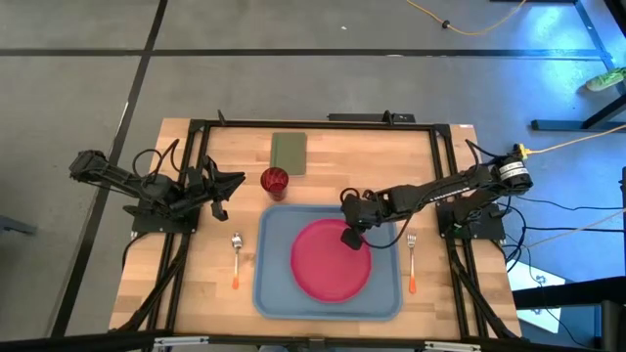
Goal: Pick and place plate/cup/fork/spoon on tray
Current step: Put the pink plate on the blue tray, then put the red cup on the blue tray to the top left of the pink plate
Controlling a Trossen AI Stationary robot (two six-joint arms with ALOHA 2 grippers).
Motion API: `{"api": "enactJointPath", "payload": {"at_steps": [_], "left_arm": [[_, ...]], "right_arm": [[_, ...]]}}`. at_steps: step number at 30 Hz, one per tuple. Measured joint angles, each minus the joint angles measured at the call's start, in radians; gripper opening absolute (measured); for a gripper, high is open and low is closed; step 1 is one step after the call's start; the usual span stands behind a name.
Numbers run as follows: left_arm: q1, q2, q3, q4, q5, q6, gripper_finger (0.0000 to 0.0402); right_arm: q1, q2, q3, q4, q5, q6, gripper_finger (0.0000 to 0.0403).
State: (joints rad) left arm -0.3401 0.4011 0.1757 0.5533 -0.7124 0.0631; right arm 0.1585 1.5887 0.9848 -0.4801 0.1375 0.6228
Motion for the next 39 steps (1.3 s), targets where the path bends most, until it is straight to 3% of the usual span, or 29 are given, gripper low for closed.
{"api": "enactJointPath", "payload": {"at_steps": [8, 14, 18, 24, 31, 39], "left_arm": [[0.0, 0.0, 0.0, 0.0, 0.0, 0.0, 0.0047], [0.0, 0.0, 0.0, 0.0, 0.0, 0.0, 0.0047], [0.0, 0.0, 0.0, 0.0, 0.0, 0.0, 0.0047], [0.0, 0.0, 0.0, 0.0, 0.0, 0.0, 0.0047], [0.0, 0.0, 0.0, 0.0, 0.0, 0.0, 0.0047], [0.0, 0.0, 0.0, 0.0, 0.0, 0.0, 0.0047]], "right_arm": [[-0.013, 0.0, 0.0, 0.0, 0.001, 0.001, 0.0074], [-0.019, 0.0, 0.0, 0.025, 0.001, -0.022, 0.0082], [-0.045, -0.011, 0.0, 0.144, 0.054, -0.093, 0.0083], [-0.09, -0.014, 0.001, 0.46, 0.129, -0.261, 0.0083], [-0.188, 0.035, 0.002, 0.706, -0.051, -0.286, 0.0083], [-0.26, 0.137, 0.081, 0.713, -0.202, -0.257, 0.0083]]}}
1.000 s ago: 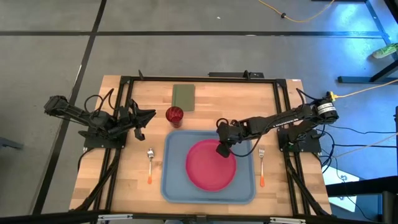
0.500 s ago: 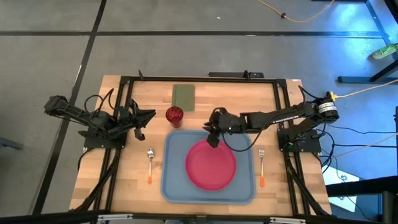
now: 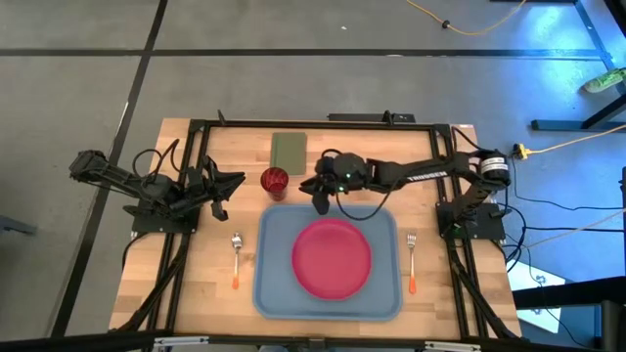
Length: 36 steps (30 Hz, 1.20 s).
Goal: Pick and place plate/cup/fork/spoon on tray
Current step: Put the red cup on the blue tray to the top left of the pink plate
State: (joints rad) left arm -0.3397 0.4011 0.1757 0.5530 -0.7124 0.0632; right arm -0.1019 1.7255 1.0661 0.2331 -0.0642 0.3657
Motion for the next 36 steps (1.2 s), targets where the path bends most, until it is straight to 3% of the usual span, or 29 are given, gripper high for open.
{"api": "enactJointPath", "payload": {"at_steps": [7, 15, 19, 29, 36], "left_arm": [[0.0, 0.0, 0.0, 0.0, 0.0, 0.0, 0.0047], [0.0, 0.0, 0.0, 0.0, 0.0, 0.0, 0.0047], [0.0, 0.0, 0.0, 0.0, 0.0, 0.0, 0.0047], [0.0, 0.0, 0.0, 0.0, 0.0, 0.0, 0.0047], [0.0, 0.0, 0.0, 0.0, 0.0, 0.0, 0.0047]], "right_arm": [[-0.008, 0.003, 0.054, 0.015, 0.019, -0.032, 0.0083], [-0.009, 0.047, 0.122, -0.091, 0.028, -0.109, 0.0083], [-0.013, 0.047, 0.122, -0.227, 0.029, -0.114, 0.0083], [0.025, 0.029, 0.122, -0.448, 0.124, -0.034, 0.0083], [0.138, -0.069, 0.064, -0.507, 0.327, -0.028, 0.0083]]}}
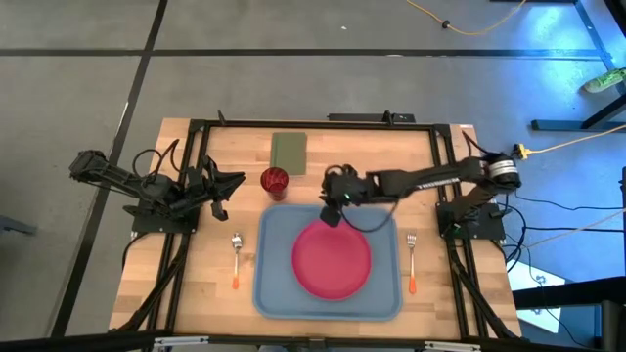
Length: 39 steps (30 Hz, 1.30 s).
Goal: Pick and place plate/cup/fork/spoon on tray
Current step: Put the red cup on the blue tray to the top left of the pink plate
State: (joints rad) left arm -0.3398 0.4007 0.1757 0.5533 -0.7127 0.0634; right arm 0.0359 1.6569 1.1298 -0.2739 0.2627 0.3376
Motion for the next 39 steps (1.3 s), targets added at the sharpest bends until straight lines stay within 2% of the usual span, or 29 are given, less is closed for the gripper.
{"api": "enactJointPath", "payload": {"at_steps": [6, 8, 18, 22, 25, 29, 39], "left_arm": [[0.0, 0.0, 0.0, -0.001, 0.0, 0.0, 0.0047], [0.0, 0.0, 0.0, -0.001, 0.0, 0.0, 0.0047], [0.0, 0.0, 0.0, -0.004, 0.0, 0.0, 0.0047], [0.0, 0.0, 0.0, -0.006, 0.0, 0.0, 0.0047], [0.0, 0.0, 0.0, -0.006, 0.0, 0.0, 0.0047], [0.0, 0.0, 0.0, -0.006, 0.0, 0.0, 0.0047], [0.0, 0.0, 0.0, -0.006, 0.0, 0.0, 0.0047]], "right_arm": [[0.085, -0.109, -0.126, 0.047, 0.16, 0.05, 0.0083], [0.098, -0.137, -0.161, 0.061, 0.177, 0.064, 0.0083], [0.103, -0.175, -0.271, 0.253, 0.173, 0.108, 0.0083], [0.072, -0.169, -0.282, 0.348, 0.086, 0.087, 0.0083], [0.037, -0.157, -0.263, 0.417, 0.001, 0.052, 0.0083], [-0.004, -0.104, -0.204, 0.459, -0.061, 0.006, 0.0083], [-0.116, 0.17, 0.108, 0.413, -0.2, -0.055, 0.0083]]}}
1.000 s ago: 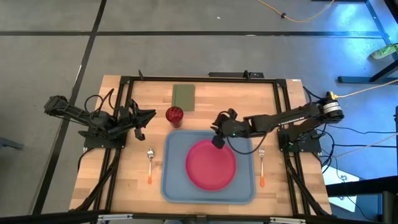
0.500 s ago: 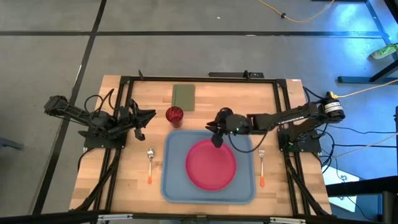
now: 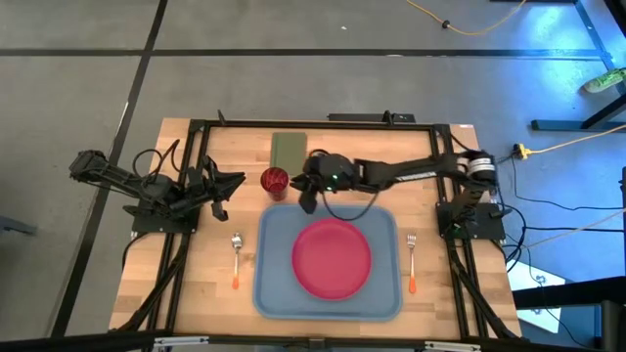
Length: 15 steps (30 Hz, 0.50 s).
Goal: Pick and place plate/cup/fork/spoon on tray
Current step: Put the red cup on the blue tray to the top left of the pink plate
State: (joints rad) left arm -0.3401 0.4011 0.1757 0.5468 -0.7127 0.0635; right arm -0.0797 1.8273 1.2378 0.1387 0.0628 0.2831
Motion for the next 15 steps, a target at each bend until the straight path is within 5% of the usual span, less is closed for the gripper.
{"api": "enactJointPath", "payload": {"at_steps": [15], "left_arm": [[0.0, 0.0, 0.0, 0.0, 0.0, 0.0, 0.0047]], "right_arm": [[-0.074, 0.296, 0.624, -0.689, -0.005, 0.024, 0.0083]]}}
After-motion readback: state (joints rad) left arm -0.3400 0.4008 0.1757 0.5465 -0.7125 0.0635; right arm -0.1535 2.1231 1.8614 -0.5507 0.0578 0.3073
